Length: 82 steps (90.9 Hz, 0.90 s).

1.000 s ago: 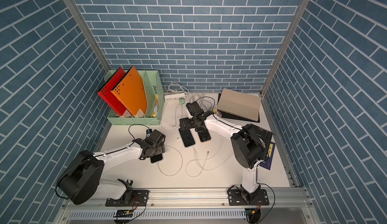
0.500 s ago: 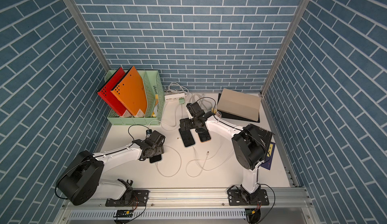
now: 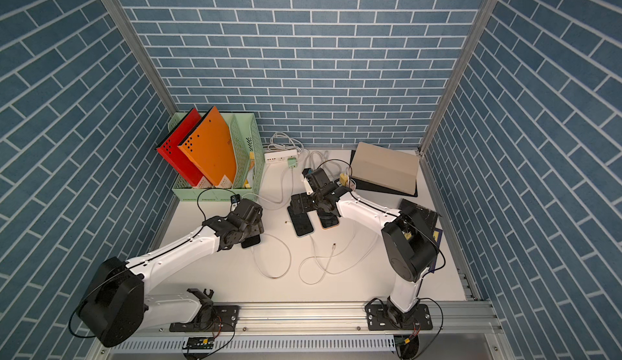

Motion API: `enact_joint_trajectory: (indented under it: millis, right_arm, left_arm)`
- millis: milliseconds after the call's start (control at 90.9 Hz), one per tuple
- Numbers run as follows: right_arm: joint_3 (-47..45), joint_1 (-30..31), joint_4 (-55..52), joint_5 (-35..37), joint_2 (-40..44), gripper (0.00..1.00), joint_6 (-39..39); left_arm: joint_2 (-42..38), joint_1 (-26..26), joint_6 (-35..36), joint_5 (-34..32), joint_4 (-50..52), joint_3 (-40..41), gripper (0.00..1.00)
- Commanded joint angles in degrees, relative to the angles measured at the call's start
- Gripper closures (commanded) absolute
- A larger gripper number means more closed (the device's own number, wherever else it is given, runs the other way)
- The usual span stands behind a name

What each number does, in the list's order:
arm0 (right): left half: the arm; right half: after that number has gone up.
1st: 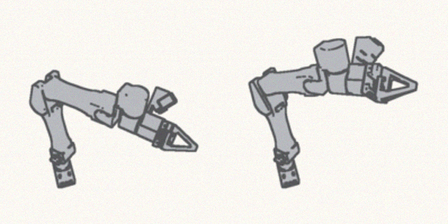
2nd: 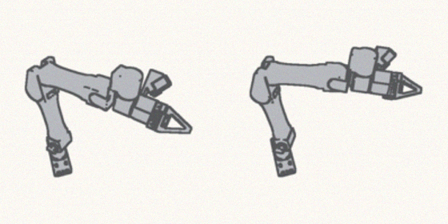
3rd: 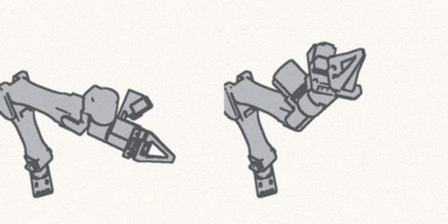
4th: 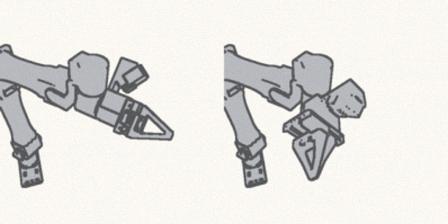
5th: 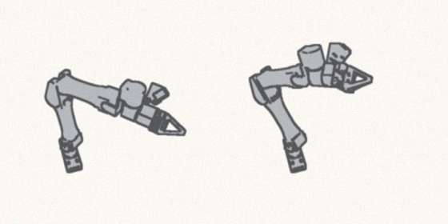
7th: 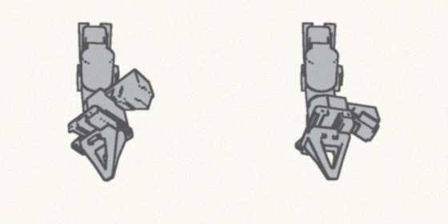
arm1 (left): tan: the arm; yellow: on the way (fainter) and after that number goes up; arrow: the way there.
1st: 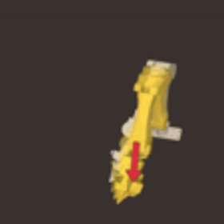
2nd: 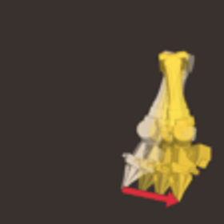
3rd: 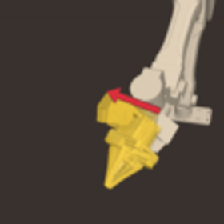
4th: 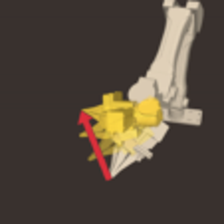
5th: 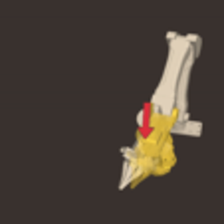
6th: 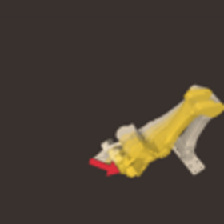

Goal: Unplug the charging cable from the phone
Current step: Pick up the phone at the center of the board.

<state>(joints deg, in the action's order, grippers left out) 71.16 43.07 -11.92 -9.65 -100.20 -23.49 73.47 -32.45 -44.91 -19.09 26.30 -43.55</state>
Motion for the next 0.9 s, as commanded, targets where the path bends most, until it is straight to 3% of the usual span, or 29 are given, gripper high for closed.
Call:
enact_joint_trajectory:
  millis: [0, 539, 891]
  right_arm:
    - [-3.59, 0.17, 7.03, -2.03, 4.64, 0.0, 2.02]
    - [-22.22, 5.15, 33.44, -5.51, 14.96, 0.0, 2.39]
    - [-20.27, 5.97, 37.79, -18.15, 8.65, 0.25, -2.6]
  left_arm:
    - [-0.84, -0.18, 0.41, -3.69, 0.67, -3.01, 0.87]
    - [4.0, -0.22, 4.74, -10.54, -0.03, -15.58, 0.9]
    - [6.75, -0.17, 7.2, -11.56, -5.28, -19.09, 0.91]
